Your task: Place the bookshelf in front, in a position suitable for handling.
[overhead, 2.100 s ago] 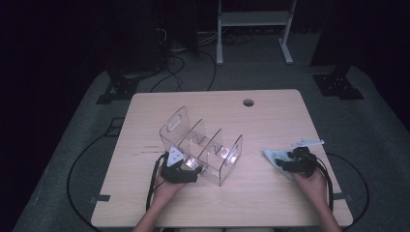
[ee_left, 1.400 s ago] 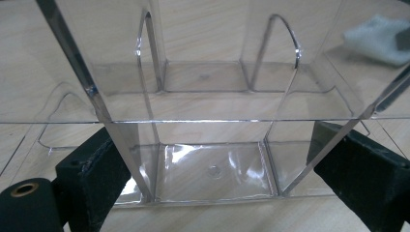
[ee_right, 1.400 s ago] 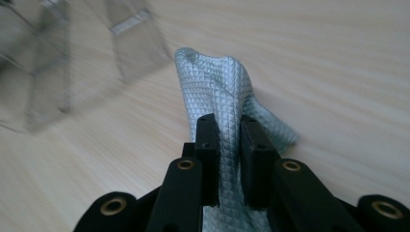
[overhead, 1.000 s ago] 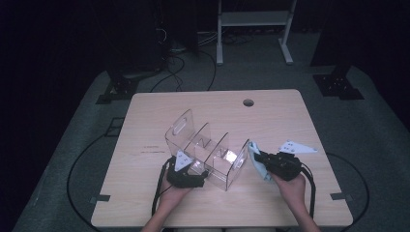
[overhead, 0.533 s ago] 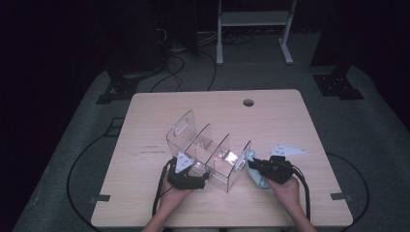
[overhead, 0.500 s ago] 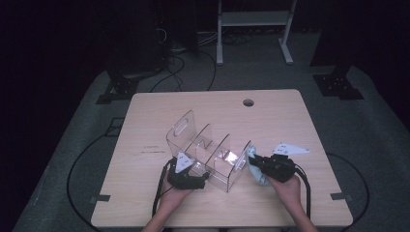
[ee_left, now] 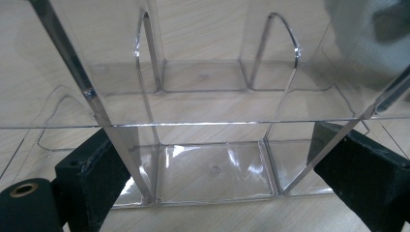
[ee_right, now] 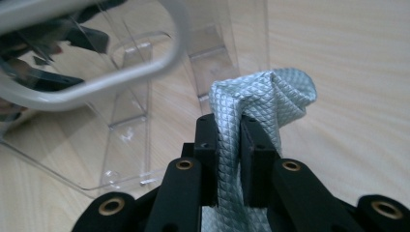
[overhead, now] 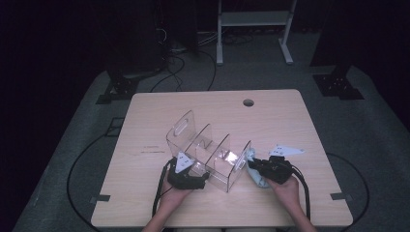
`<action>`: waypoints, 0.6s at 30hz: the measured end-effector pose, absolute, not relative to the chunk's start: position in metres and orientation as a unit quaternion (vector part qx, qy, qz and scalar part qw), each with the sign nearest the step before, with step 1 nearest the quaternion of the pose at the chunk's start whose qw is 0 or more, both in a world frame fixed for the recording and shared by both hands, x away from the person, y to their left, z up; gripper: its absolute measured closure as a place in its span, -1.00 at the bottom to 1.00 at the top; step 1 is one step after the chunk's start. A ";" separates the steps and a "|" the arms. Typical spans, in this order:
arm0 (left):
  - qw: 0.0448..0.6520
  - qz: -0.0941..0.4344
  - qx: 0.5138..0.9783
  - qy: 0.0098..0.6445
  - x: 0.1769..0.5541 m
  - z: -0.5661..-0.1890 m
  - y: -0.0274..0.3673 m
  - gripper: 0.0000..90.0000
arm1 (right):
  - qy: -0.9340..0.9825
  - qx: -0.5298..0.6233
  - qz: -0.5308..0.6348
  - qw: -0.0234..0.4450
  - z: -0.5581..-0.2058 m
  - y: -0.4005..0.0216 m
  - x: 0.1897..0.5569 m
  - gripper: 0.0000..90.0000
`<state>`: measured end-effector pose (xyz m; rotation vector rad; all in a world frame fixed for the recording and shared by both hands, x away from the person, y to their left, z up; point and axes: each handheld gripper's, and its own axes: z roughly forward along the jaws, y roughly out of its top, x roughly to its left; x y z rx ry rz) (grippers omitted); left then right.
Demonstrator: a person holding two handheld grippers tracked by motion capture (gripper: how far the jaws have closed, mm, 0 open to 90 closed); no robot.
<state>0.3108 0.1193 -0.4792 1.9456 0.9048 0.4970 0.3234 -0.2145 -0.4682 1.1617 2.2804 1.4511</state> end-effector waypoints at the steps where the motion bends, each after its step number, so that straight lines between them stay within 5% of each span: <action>1: 0.452 0.201 0.788 0.366 0.311 -0.479 0.119 -0.84 | 0.772 0.390 0.491 0.105 -0.467 -0.214 0.322 0.76; 9: 0.455 0.202 0.786 0.365 0.312 -0.480 0.120 -0.84 | 0.776 0.415 0.471 0.058 -0.489 -0.215 0.333 0.75; 18: 0.456 0.203 0.786 0.365 0.313 -0.480 0.120 -0.84 | 0.777 0.414 0.469 0.067 -0.486 -0.214 0.334 0.75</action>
